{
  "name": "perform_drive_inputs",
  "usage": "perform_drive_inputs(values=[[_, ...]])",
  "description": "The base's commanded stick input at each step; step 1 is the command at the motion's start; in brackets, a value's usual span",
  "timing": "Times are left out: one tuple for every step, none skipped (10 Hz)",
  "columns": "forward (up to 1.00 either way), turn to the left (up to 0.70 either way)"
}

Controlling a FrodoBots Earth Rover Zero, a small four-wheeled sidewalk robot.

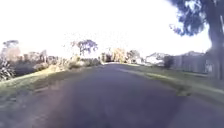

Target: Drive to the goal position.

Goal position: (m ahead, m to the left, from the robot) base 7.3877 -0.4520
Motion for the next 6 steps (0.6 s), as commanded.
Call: perform_drive_inputs(values=[[1.00,0.00],[1.00,0.00],[1.00,0.00],[1.00,0.00],[1.00,0.00],[1.00,0.00]])
